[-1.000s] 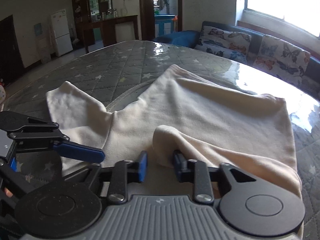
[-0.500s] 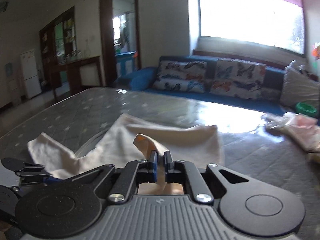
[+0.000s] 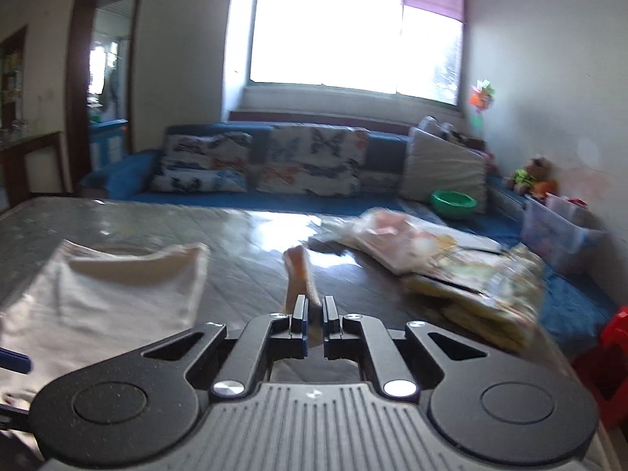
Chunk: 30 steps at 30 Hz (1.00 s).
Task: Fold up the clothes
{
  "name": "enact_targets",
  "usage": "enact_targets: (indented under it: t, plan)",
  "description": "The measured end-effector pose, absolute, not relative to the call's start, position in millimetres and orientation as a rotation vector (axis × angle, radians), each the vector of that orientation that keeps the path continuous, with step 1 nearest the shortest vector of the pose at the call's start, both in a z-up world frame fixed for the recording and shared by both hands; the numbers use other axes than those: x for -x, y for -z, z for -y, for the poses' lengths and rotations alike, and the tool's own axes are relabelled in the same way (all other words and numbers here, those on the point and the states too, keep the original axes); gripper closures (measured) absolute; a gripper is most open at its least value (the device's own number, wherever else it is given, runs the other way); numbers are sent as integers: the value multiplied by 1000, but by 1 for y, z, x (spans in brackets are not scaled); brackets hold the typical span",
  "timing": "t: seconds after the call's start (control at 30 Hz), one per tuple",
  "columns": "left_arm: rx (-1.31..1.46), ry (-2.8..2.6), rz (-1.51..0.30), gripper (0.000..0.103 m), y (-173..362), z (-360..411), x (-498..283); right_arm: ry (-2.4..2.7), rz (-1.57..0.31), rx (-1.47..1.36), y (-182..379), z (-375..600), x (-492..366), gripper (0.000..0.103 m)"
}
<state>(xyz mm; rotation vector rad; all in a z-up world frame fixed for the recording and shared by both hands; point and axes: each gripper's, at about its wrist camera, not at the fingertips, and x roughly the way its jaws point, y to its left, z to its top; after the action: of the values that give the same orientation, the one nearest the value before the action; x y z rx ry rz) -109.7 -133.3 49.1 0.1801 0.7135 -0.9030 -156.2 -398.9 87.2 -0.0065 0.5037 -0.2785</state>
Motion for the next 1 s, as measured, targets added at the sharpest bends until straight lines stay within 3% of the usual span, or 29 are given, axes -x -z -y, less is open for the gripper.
enact_targets:
  t: [0.2, 0.37, 0.43, 0.5, 0.53, 0.6, 0.8, 0.87, 0.9, 1.0]
  plan:
    - [-241, 959, -724, 31, -42, 161, 115, 417, -633, -6, -44, 438, 162, 96]
    - [-271, 991, -718, 32, -40, 179, 115, 452, -624, -39, -36, 448, 170, 75]
    - [-289, 994, -713, 39, -36, 188, 114, 423, -601, -43, -39, 444, 169, 43]
    - [-313, 990, -714, 48, -31, 197, 113, 373, -591, -52, -40, 437, 163, 40]
    - [-324, 988, -715, 56, -28, 201, 113, 349, -586, -56, -41, 433, 160, 36]
    - [-345, 979, -709, 63, -23, 207, 114, 287, -596, -79, -36, 427, 149, 27]
    - [-367, 999, -678, 85, -22, 203, 117, 220, -649, -83, -12, 429, 125, 18]
    - [-373, 1018, -678, 86, -21, 200, 117, 231, -675, -75, -5, 434, 121, 17]
    - [-378, 1028, -676, 87, -22, 198, 118, 238, -670, -80, -3, 438, 121, 10]
    - [-395, 1058, -667, 87, -22, 192, 121, 267, -671, -87, -3, 448, 121, 9]
